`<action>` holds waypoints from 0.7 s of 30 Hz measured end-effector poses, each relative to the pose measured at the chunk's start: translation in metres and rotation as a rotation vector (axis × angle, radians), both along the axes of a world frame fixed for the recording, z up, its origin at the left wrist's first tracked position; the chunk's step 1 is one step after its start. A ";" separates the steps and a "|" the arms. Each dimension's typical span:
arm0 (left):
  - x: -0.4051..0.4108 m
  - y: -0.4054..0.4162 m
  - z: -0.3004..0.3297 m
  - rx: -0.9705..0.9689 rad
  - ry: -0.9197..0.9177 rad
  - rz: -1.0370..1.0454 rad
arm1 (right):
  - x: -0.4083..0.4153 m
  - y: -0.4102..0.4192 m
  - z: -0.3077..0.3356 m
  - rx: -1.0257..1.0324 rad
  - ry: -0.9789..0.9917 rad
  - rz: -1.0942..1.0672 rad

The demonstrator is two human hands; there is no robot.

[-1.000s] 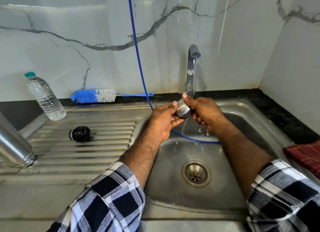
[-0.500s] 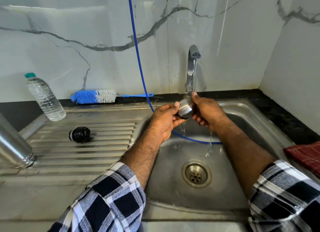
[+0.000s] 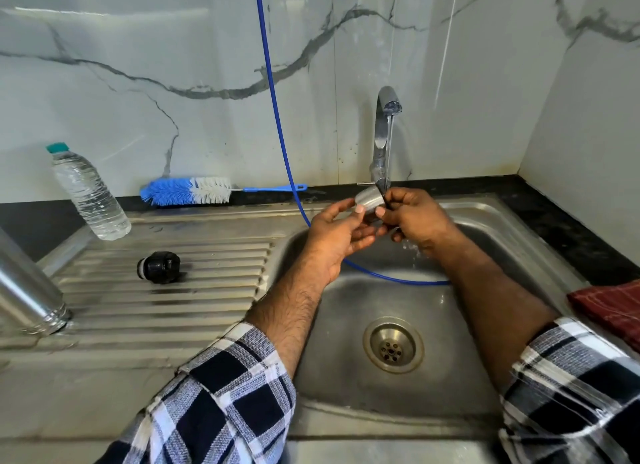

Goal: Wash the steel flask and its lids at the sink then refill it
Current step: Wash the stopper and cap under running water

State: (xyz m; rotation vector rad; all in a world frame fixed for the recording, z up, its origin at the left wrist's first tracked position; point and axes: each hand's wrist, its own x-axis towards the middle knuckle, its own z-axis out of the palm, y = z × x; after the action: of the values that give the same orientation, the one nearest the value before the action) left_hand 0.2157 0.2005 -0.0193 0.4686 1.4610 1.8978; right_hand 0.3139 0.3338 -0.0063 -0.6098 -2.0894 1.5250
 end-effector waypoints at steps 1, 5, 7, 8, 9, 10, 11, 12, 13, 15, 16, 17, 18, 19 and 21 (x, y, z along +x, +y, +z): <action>-0.001 0.001 -0.002 0.018 0.005 0.005 | 0.001 -0.001 0.002 -0.009 0.004 0.031; -0.004 0.000 0.000 0.058 -0.007 -0.008 | 0.002 -0.006 0.002 -0.118 0.083 0.190; -0.003 0.000 0.003 0.080 0.003 -0.011 | 0.002 -0.008 0.003 -0.211 0.134 0.240; -0.003 0.001 0.003 0.094 0.009 -0.017 | 0.003 -0.009 0.004 -0.255 0.154 0.258; -0.003 0.001 0.004 0.101 0.006 -0.022 | 0.003 -0.009 0.005 -0.268 0.162 0.269; -0.002 0.001 0.004 0.096 0.000 -0.022 | 0.004 -0.007 0.005 -0.242 0.151 0.268; -0.001 0.001 0.004 0.083 -0.002 -0.016 | 0.005 -0.006 0.007 -0.199 0.128 0.264; -0.001 0.001 0.003 0.069 0.000 -0.006 | 0.005 -0.004 0.008 -0.154 0.098 0.252; 0.000 0.001 0.003 0.056 0.009 0.003 | 0.006 -0.002 0.010 -0.112 0.067 0.237; 0.000 0.002 0.001 0.027 0.054 0.008 | 0.007 -0.002 0.013 0.043 -0.017 0.171; -0.001 0.002 0.000 0.018 0.080 0.009 | 0.007 -0.003 0.014 0.136 -0.066 0.139; -0.001 0.002 0.000 0.013 0.100 0.007 | 0.006 -0.005 0.014 0.194 -0.104 0.116; -0.002 0.001 -0.001 0.008 0.116 0.005 | 0.005 -0.006 0.014 0.199 -0.130 0.105; -0.002 0.001 -0.002 0.006 0.127 0.007 | 0.004 -0.008 0.015 0.166 -0.147 0.110; -0.002 0.000 -0.002 0.006 0.123 0.019 | 0.006 -0.008 0.016 0.023 -0.154 0.174</action>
State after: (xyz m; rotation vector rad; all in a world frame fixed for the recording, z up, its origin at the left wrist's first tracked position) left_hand 0.2142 0.2001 -0.0211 0.5850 1.5440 1.9175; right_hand 0.3197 0.3257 0.0097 -0.5652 -2.3261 1.5899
